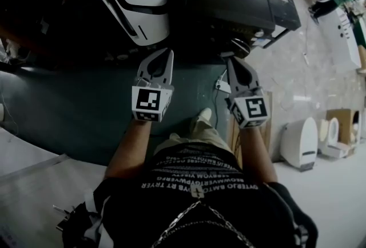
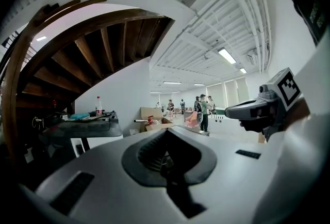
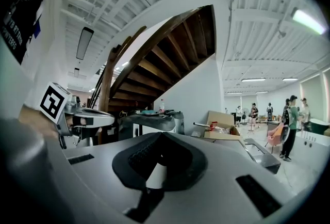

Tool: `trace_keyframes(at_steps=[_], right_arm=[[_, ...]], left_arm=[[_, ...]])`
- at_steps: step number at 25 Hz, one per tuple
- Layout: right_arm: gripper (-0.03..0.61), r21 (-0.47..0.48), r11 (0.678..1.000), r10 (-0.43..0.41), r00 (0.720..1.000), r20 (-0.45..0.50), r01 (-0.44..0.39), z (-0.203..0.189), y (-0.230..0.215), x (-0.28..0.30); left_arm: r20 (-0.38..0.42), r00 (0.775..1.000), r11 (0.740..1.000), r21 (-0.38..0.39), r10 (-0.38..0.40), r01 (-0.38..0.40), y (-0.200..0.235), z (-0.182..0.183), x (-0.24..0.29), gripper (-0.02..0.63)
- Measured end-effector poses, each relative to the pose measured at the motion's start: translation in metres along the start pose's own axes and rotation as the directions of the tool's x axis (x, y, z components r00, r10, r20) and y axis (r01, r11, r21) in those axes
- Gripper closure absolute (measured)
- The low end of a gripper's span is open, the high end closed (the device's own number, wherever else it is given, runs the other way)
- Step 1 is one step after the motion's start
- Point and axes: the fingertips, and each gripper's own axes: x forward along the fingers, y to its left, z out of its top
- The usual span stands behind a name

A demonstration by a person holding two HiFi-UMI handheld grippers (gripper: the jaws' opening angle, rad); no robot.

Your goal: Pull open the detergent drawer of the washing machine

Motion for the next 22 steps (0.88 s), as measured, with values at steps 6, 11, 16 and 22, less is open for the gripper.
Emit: trace_keyframes(at_steps=[6,11,16,22], right_arm=[[0.577,0.009,1.000,0.013,1.000,-0.024,-0.012,-0.007,-0.034,0.028],[0.577,0.025,0.999,0.026,0.999,-0.033,-0.025,-0.007,-0.059,0.048],[0.577,0.025,0.997,0.074,0.997,-0.036,-0.073,-0.004,-0.076,0.063],[0.577,0.029,0.982,0.188,0.982,-0.019,-0.187,0.012,-0.082,0.083]], left_arm=[[-0.018,1.000,1.000,0.030,-0.007,0.007,-0.003,0.005,0.048,0.609],[-0.015,1.000,0.999,0.037,0.004,-0.003,-0.005,0.009,0.076,0.610],[-0.033,0.999,0.999,0.027,0.030,-0.029,-0.006,0.017,0.095,0.609],[-0.029,0.997,0.997,0.024,0.075,-0.074,-0.005,0.029,0.117,0.611]])
